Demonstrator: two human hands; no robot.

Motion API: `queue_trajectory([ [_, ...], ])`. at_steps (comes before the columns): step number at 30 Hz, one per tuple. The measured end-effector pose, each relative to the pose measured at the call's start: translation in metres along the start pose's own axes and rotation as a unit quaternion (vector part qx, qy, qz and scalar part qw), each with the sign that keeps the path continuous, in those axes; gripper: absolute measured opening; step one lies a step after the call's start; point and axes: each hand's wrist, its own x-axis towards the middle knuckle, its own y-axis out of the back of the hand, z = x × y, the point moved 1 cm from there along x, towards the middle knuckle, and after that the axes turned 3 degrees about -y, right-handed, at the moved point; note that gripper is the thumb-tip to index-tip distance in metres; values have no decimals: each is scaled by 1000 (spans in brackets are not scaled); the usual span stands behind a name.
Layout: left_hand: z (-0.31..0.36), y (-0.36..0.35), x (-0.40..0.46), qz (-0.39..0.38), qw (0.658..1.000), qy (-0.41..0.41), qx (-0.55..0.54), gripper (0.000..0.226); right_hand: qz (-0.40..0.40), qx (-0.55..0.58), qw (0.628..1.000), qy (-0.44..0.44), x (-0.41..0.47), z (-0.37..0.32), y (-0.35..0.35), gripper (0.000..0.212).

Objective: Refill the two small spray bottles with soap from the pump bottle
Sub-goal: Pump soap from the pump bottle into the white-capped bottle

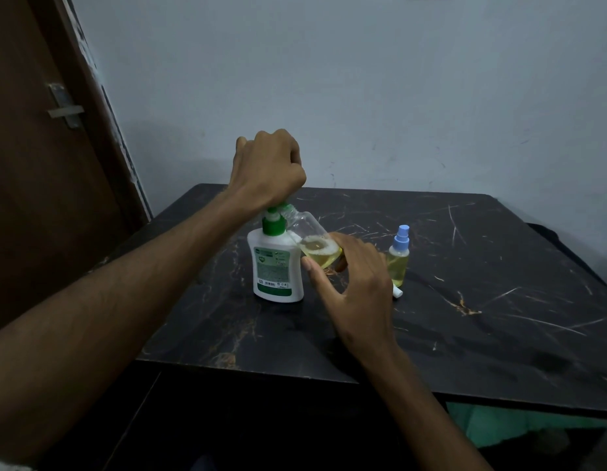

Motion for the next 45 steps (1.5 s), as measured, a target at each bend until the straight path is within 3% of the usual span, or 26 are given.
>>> queue_trajectory([
  [45,1,1,-1,-12,1000,-1,-8,20,-9,3,1000,-2,0,1,0,36],
])
